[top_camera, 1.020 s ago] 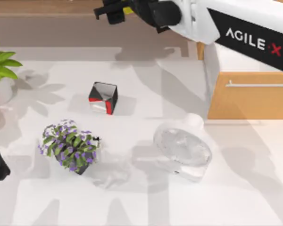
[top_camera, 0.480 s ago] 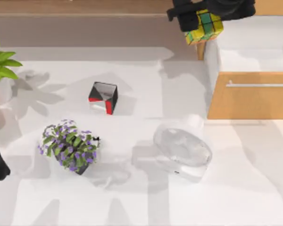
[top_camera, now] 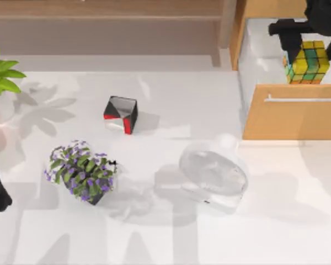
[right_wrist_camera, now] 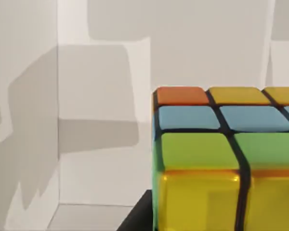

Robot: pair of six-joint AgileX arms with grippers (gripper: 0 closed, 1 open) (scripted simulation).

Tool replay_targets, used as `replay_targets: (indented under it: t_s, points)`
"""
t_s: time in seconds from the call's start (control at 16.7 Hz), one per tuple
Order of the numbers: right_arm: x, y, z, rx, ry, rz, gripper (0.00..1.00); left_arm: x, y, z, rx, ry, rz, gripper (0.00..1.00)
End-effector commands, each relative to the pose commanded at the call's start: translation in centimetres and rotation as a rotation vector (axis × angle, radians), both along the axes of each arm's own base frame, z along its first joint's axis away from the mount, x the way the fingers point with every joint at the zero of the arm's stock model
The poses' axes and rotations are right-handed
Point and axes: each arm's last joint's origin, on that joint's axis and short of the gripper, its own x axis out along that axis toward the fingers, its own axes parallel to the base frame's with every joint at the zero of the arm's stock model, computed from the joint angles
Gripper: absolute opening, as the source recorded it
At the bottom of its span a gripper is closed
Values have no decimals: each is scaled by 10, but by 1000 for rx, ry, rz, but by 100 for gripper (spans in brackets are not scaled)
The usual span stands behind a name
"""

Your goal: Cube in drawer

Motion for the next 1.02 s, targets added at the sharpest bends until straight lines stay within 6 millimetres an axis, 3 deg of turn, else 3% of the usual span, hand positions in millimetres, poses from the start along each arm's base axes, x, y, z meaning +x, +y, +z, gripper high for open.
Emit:
replay_targets:
  t_s: [0.18, 0.3, 0.66, 1.02]
  points:
    - [13, -15, -39, 8, 117, -36, 0, 0, 0, 0, 0, 0, 0, 100]
    - [17, -16, -55, 12, 156, -41, 0, 0, 0, 0, 0, 0, 0, 100]
    - [18, -16, -58, 13, 162, -42, 0, 0, 0, 0, 0, 0, 0, 100]
    - [18, -16, -58, 13, 162, -42, 45, 0, 0, 0, 0, 0, 0, 100]
